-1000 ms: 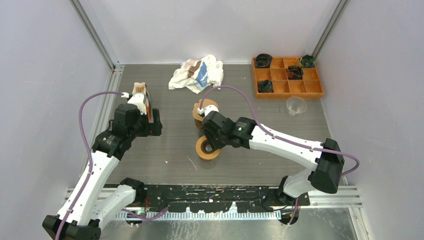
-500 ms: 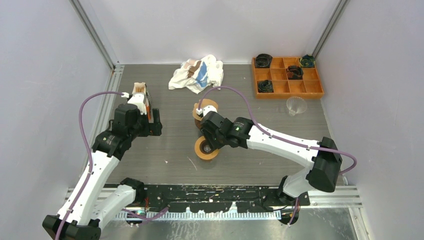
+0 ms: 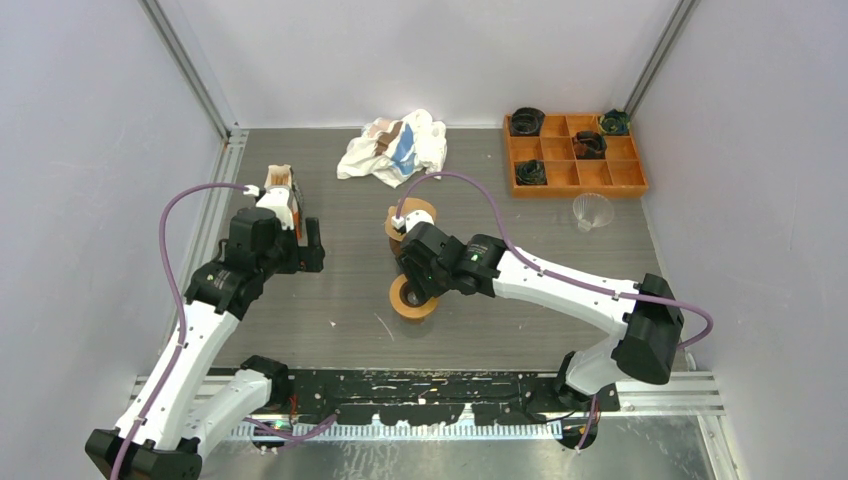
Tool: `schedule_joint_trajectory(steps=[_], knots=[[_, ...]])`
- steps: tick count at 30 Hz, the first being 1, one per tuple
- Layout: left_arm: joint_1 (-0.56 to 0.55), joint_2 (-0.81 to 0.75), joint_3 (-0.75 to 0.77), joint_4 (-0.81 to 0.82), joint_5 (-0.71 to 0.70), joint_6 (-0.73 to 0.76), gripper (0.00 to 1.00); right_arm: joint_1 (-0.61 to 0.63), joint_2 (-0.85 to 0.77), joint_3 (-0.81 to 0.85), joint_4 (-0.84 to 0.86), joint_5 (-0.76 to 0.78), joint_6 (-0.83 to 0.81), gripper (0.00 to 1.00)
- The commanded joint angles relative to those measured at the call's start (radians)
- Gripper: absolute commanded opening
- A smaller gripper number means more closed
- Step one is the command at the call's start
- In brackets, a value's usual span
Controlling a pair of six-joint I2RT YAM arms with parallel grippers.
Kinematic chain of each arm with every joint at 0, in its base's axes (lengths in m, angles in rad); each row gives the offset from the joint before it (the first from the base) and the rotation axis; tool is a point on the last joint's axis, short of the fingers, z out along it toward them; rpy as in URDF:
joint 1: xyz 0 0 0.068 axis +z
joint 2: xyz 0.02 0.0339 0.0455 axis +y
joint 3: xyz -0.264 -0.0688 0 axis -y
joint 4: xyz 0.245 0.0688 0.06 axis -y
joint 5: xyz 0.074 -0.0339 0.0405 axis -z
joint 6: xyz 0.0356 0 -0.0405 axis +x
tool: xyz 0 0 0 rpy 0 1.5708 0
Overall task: Place the coffee filter in the dripper
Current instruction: Place the dripper holder onto the coffee server.
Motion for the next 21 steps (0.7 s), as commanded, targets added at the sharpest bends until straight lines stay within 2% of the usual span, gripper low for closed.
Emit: schedule_joint_trajectory(steps=[1, 9, 16, 21], knots=[[0.005, -0.005, 0.003, 0.054, 0.009, 0.017, 0.99, 0.004, -0.043, 0.041, 0.019, 0.015, 0.011, 0.55], [0.004, -0.006, 0.002, 0.054, 0.009, 0.018, 0.99, 0.004, -0.118, 0.057, -0.009, 0.048, 0.005, 0.63], [0.005, -0.011, 0.003, 0.054, 0.014, 0.017, 0.99, -0.003, -0.157, 0.079, -0.081, 0.152, 0.0, 0.7], [0.005, -0.018, 0.002, 0.056, 0.028, 0.01, 0.99, -0.082, -0.201, 0.068, -0.113, 0.204, 0.003, 0.74]])
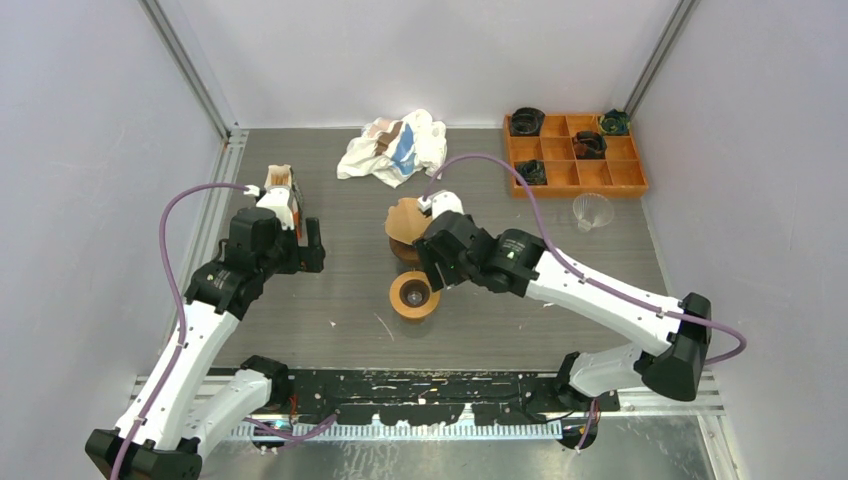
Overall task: Place the coffee filter in the dripper
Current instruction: Place the dripper holder onto the coffee server.
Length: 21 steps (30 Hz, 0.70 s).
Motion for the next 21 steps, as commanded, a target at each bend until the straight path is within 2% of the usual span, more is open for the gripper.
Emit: schedule_joint_trajectory(steps=[1, 9, 21], knots=[[0.005, -0.019, 0.003, 0.056, 0.026, 0.01, 0.99, -0.089, -0.077, 0.025, -0.025, 0.082, 0.001, 0.74], [0.005, -0.026, 0.004, 0.057, 0.055, 0.005, 0.99, -0.358, -0.128, -0.03, 0.025, 0.097, -0.029, 0.78], [0.005, -0.052, 0.007, 0.058, 0.073, -0.002, 0.99, -0.792, -0.158, -0.177, 0.304, 0.055, -0.014, 0.8]])
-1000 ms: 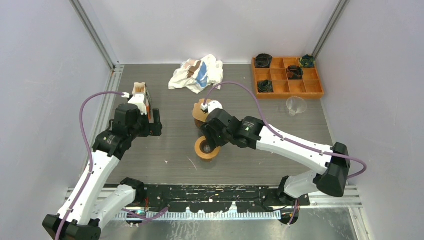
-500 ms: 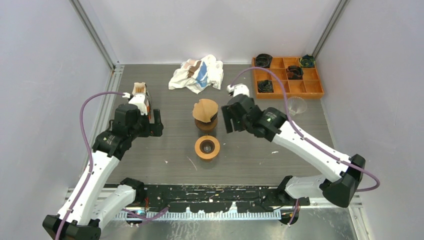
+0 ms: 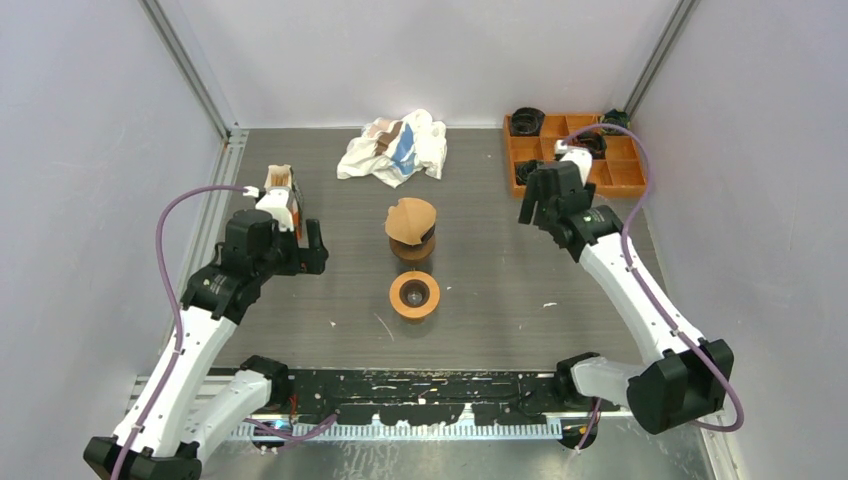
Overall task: Place the coffee filter in the dripper
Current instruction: Place the dripper holder onto the coffee server, then pick up the coffee dripper from the center of the board.
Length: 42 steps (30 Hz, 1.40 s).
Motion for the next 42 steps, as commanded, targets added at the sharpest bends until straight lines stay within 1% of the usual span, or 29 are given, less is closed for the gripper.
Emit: schedule_joint_trajectory(steps=[1, 6, 11, 19, 24, 31, 34, 40, 42], knots=[[0.005, -0.029, 0.006, 0.058, 0.02, 0.001, 0.99, -0.124, -0.018, -0.022, 0.178, -0.015, 0.026, 0.8], [0.005, -0.029, 0.007, 0.058, 0.029, 0.0, 0.99, -0.307, 0.005, -0.062, 0.297, -0.078, 0.066, 0.8], [-0.001, -0.032, 0.008, 0.053, 0.021, 0.001, 0.99, -0.461, 0.059, -0.091, 0.41, -0.115, 0.125, 0.8], [-0.012, -0.024, 0.009, 0.053, 0.023, 0.0, 0.99, -0.615, 0.181, -0.116, 0.53, -0.14, 0.205, 0.79], [-0.014, -0.018, 0.01, 0.053, 0.026, -0.001, 0.99, -0.665, 0.271, -0.112, 0.578, -0.194, 0.229, 0.77], [-0.013, -0.004, 0.011, 0.051, 0.03, 0.0, 0.99, -0.74, 0.381, -0.106, 0.633, -0.337, 0.265, 0.7], [-0.013, -0.001, 0.01, 0.052, 0.033, -0.001, 0.99, -0.756, 0.42, -0.089, 0.638, -0.395, 0.268, 0.64], [-0.014, 0.0, 0.01, 0.051, 0.031, -0.001, 0.99, -0.763, 0.473, -0.087, 0.651, -0.456, 0.272, 0.52], [-0.014, 0.0, 0.01, 0.053, 0.032, 0.0, 0.99, -0.763, 0.485, -0.084, 0.651, -0.47, 0.272, 0.46]])
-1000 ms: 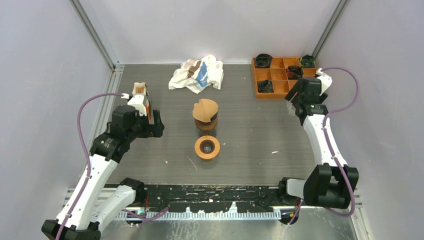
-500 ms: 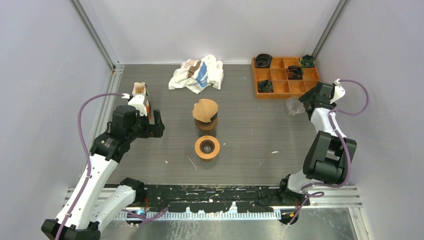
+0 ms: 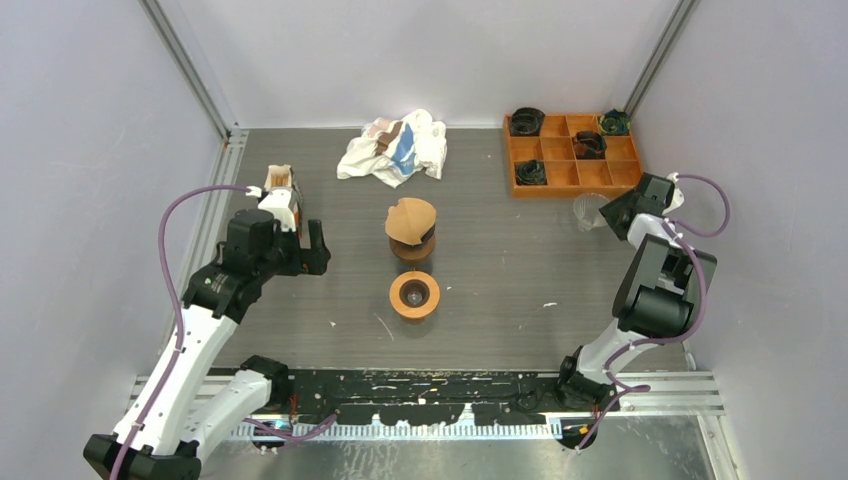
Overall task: Place the coffee filter in the dripper
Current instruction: Pick up the coffee dripper from the center of the board.
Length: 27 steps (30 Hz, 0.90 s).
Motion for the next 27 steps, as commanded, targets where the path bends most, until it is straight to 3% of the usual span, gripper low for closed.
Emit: schedule_joint_trajectory(steps=[1, 8, 13, 22, 27], knots=[[-0.003, -0.005, 0.01, 0.053, 0.016, 0.0, 0.99, -0.002, 0.016, 0.039, 0.056, -0.064, 0.014, 0.42], [-0.003, -0.007, 0.009, 0.053, 0.015, -0.001, 0.99, -0.003, -0.009, 0.029, 0.052, -0.093, 0.004, 0.16], [-0.002, -0.009, 0.009, 0.055, 0.018, -0.002, 0.99, -0.002, -0.047, 0.004, 0.051, -0.108, 0.016, 0.05], [-0.001, -0.014, 0.011, 0.057, 0.022, -0.004, 0.99, 0.029, -0.124, -0.044, 0.03, -0.157, 0.045, 0.01], [-0.002, -0.013, 0.011, 0.058, 0.029, -0.007, 0.99, 0.117, -0.194, -0.041, -0.036, -0.119, 0.024, 0.01]])
